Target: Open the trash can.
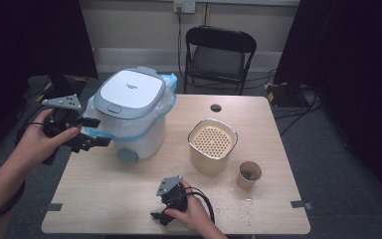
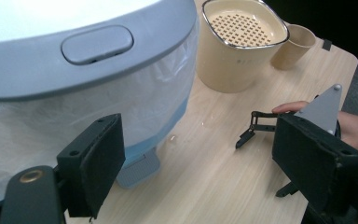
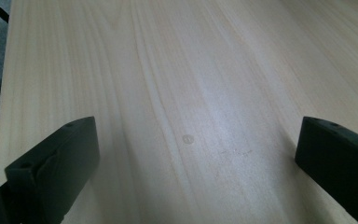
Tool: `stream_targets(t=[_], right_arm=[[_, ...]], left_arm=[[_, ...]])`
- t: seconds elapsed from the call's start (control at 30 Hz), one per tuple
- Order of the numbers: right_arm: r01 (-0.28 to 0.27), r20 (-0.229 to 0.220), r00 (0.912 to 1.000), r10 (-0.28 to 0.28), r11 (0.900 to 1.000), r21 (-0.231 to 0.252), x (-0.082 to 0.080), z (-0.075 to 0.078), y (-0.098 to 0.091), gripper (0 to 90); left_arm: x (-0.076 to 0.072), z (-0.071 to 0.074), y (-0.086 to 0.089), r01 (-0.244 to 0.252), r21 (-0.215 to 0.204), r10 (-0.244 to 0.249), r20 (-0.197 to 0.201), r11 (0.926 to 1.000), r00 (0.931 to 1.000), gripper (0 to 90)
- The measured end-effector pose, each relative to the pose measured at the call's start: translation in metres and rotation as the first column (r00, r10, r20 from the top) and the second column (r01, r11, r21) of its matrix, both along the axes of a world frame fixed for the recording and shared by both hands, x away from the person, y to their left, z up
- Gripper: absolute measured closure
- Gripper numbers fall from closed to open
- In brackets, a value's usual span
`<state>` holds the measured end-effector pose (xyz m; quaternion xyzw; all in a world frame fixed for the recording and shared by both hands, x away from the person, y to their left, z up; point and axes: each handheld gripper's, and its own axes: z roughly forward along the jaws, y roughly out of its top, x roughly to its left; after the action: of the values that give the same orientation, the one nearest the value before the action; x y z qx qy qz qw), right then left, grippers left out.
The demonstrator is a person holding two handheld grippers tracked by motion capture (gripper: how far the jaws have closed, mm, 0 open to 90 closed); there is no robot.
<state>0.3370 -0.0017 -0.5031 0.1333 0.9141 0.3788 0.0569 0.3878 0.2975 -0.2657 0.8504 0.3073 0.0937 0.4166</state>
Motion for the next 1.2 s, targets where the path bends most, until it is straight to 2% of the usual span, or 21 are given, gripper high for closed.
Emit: stream_targets(t=[0.2, 0.47, 0.63, 0.7, 1.1, 1.2], right_arm=[[0.000, 0.000, 1.0000, 0.000, 1.0000, 0.000, 0.000, 0.000, 0.000, 0.0], [0.005, -0.001, 1.0000, -0.005, 1.0000, -0.001, -0.001, 0.000, 0.000, 0.0], [0.005, -0.003, 1.0000, -0.005, 1.0000, 0.000, -0.001, 0.000, 0.000, 0.0], [0.007, -0.002, 1.0000, -0.007, 1.0000, -0.002, -0.001, 0.000, 0.000, 0.0], [0.006, 0.001, 1.0000, -0.006, 1.0000, -0.002, -0.001, 0.000, 0.000, 0.0], [0.004, 0.000, 1.0000, -0.004, 1.0000, 0.000, 0.000, 0.000, 0.000, 0.0]], left_arm=[[0.001, 0.005, -0.004, 0.004, 0.012, -0.004, -0.006, 0.9999, 1.0000, 16.7], [0.007, 0.017, -0.009, 0.012, 0.028, -0.012, 0.014, 0.9995, 0.9998, 16.7], [0.011, 0.022, -0.011, 0.012, 0.031, -0.013, 0.022, 0.9994, 0.9997, 16.7], [0.014, 0.023, -0.013, 0.009, 0.019, -0.009, 0.018, 0.9998, 0.9998, 16.7], [0.031, 0.021, -0.020, 0.005, 0.029, -0.007, 0.045, 0.9996, 0.9989, 16.9], [0.036, 0.019, -0.021, -0.006, 0.003, 0.006, 0.044, 1.0000, 0.9990, 17.1]])
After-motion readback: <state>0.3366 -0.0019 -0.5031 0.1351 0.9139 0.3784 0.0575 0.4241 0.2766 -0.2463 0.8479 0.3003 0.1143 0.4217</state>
